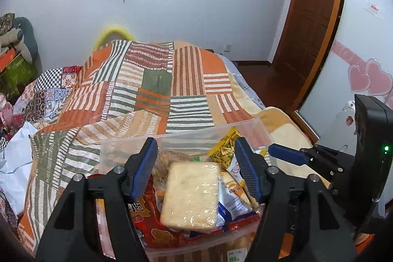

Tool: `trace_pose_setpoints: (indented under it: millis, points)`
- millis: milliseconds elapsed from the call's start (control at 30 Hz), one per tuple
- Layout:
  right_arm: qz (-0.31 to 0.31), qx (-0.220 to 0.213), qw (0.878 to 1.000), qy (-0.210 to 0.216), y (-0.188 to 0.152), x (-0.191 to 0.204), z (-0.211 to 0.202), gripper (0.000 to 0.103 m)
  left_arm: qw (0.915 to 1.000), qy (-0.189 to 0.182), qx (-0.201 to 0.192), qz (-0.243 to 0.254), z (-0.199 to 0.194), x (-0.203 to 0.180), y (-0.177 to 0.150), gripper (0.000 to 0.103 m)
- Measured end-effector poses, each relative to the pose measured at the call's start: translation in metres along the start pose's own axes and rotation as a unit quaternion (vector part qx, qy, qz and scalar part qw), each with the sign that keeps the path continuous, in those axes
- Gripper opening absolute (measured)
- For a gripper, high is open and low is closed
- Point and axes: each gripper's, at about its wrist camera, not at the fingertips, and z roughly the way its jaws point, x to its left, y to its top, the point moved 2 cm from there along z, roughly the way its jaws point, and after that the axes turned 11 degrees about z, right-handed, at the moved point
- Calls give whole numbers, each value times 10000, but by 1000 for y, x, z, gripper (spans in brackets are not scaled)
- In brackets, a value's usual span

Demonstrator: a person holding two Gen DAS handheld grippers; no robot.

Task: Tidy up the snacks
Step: 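Drop the biscuit stack in the box with the left while the right drops a yellow bag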

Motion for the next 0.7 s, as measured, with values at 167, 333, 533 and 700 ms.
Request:
trace_pose_setpoints:
  millis: [167,333,533,700]
  points:
    - [-46,-106,9999,17,-6,2,-21,59,9999,65,-56,95,-26,-1,-4,69]
    - [-63,-237,9997,78,-18,7,-46,64,9999,81,-77,127,-56,1,-18,75]
    - [-13,-224,9994,257,-40,15,-65,72,9999,109,81,98,-81,8,-48,81]
    - [51,-40,9991,424,-66,24,-68,76,9991,157,374,150,-90,12,-80,81]
